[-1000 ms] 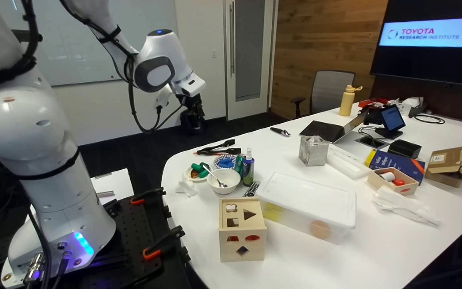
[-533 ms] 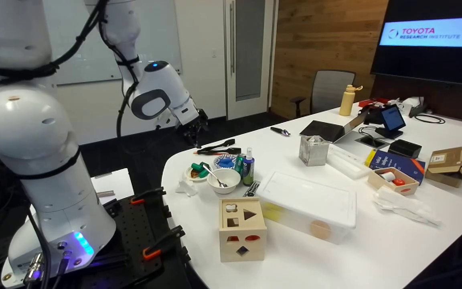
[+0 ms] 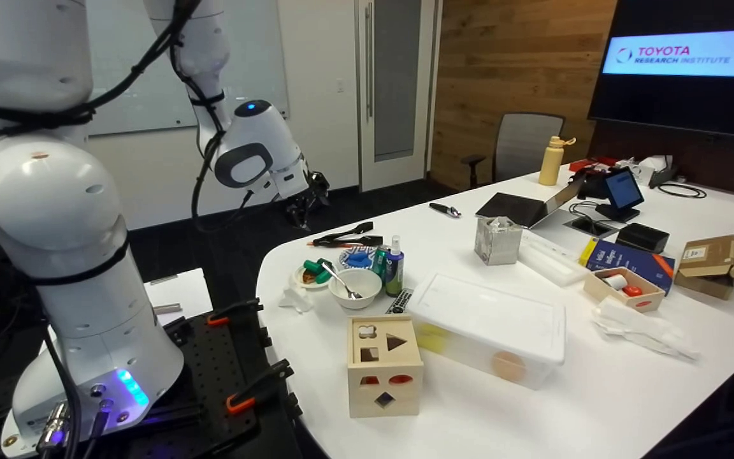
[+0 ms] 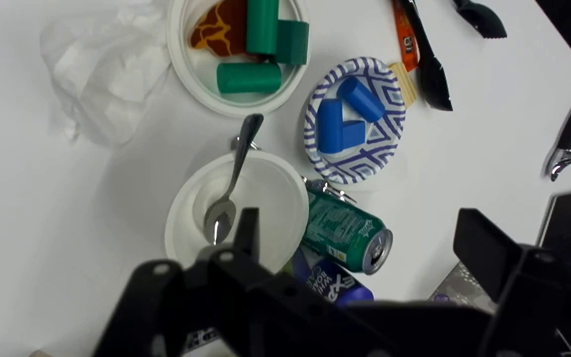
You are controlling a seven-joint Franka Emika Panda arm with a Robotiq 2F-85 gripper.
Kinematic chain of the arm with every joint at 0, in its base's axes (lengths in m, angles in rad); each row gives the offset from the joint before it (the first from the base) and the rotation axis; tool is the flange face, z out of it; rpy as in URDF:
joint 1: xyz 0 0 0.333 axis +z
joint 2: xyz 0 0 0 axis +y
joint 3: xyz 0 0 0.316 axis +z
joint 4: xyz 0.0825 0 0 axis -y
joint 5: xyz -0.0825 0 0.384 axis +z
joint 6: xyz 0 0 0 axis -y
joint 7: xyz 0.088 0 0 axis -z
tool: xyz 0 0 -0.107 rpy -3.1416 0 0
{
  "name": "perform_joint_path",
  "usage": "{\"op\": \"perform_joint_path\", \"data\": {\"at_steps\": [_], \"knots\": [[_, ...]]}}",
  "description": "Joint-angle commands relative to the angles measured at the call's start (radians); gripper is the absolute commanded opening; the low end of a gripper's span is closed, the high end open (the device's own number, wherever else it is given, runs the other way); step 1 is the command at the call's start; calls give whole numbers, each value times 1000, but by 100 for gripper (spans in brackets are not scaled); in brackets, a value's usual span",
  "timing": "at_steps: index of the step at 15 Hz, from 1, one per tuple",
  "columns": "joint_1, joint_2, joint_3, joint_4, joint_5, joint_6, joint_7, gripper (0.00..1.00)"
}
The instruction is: Use the silver spoon to stir the contents in the white bowl.
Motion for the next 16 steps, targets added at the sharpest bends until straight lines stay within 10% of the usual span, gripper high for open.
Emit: {"op": "perform_joint_path", "data": {"at_steps": [1,16], "knots": [[-13,98,9,57,-84,0,152,100],[-14,483,-53,329,-64,-1,208,100]]}}
